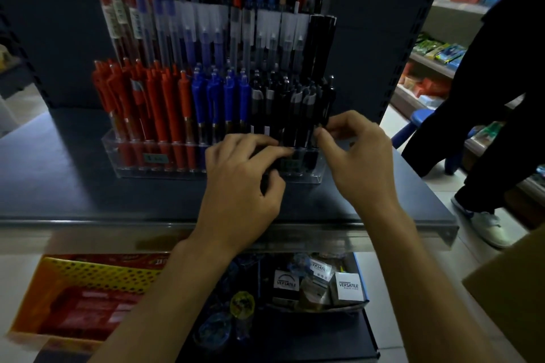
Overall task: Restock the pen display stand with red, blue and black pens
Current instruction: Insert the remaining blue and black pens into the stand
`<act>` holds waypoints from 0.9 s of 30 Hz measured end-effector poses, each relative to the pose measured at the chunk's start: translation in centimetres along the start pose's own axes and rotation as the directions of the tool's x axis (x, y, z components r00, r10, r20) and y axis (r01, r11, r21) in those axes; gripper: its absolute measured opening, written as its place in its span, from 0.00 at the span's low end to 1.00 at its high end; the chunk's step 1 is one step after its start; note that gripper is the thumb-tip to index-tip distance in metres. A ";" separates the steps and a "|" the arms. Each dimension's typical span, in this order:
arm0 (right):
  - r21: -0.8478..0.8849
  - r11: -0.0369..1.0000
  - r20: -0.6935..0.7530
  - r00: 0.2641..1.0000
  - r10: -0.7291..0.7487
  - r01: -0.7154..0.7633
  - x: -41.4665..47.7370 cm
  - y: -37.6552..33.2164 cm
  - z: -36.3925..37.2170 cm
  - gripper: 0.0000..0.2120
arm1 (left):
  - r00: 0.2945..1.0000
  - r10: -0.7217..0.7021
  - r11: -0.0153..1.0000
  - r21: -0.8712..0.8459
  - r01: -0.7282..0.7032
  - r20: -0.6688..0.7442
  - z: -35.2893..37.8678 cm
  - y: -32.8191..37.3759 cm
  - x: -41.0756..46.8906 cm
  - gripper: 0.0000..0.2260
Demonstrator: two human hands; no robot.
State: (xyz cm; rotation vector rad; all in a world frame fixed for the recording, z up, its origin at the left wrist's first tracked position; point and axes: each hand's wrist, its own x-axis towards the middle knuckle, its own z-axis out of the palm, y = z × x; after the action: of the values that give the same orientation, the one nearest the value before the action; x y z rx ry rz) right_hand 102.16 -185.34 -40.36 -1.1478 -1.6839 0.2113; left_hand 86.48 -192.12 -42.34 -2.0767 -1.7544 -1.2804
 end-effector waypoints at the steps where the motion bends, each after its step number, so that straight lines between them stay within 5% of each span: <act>1: 0.000 1.000 0.007 1.000 0.010 -0.010 -0.2 0.0 0.1 0.03 | 1.000 0.001 1.000 0.002 -0.001 0.004 0.0 0.0 0.0 0.14; 10: 0.010 0.998 -0.002 0.998 0.056 -0.056 -1.6 -0.3 0.3 0.01 | 1.000 0.014 1.000 -0.013 -0.014 0.002 0.3 -0.6 -0.2 0.12; 20: 0.003 0.997 0.102 0.992 0.076 -0.077 -4.1 -1.3 -0.8 0.21 | 1.000 -0.021 0.997 -0.075 0.020 -0.011 0.1 -0.2 -0.1 0.11; 27: -0.090 0.992 0.118 0.988 0.101 -0.090 -6.4 -3.2 -1.4 0.18 | 0.975 -0.083 0.974 -0.190 0.123 0.208 -3.2 0.6 -0.1 0.17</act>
State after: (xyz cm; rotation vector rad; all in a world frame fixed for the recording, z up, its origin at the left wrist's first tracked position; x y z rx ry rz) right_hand 101.48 -192.42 -41.89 -1.3027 -1.7608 0.2780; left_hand 85.41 -194.24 -40.14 -2.3249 -1.9098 -1.3736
